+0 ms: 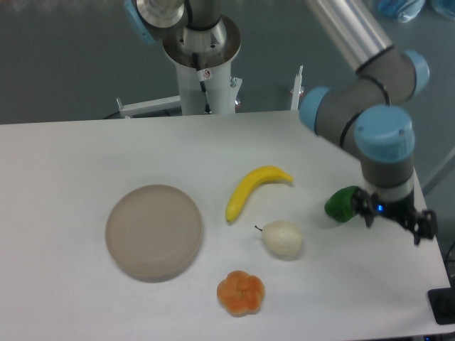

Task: Pick up the banana from the table
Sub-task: 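Move the open gripper over the yellow banana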

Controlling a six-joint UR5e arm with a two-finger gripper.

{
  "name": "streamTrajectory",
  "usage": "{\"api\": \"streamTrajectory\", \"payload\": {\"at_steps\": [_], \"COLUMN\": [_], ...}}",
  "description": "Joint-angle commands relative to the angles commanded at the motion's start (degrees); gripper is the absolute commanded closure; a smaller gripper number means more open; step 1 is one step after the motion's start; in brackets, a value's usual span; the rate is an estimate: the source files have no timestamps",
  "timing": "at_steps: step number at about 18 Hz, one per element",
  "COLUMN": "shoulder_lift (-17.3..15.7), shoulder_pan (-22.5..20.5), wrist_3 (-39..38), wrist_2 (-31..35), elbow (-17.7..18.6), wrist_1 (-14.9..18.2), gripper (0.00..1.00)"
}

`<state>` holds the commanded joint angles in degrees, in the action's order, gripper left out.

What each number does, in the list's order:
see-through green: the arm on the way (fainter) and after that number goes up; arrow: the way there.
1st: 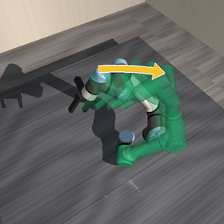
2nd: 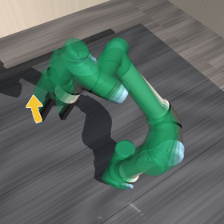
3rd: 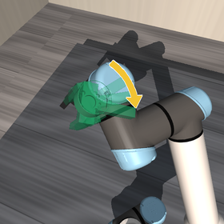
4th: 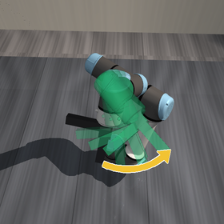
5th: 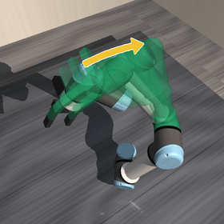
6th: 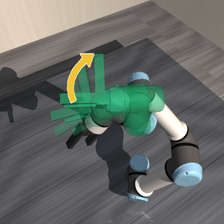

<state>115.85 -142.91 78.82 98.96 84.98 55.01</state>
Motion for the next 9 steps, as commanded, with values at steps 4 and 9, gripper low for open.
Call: {"api": "streamTrajectory", "payload": {"at_steps": [4, 9], "shoulder_lift": [-3.52, -9.49], "shoulder_pan": [-0.53, -1.41], "wrist_3": [0.54, 1.86], "wrist_2": [-1.4, -9.47], "elbow": [7.28, 19.15], "wrist_1": [2.82, 1.77], "gripper": [0.0, 0.0]}}
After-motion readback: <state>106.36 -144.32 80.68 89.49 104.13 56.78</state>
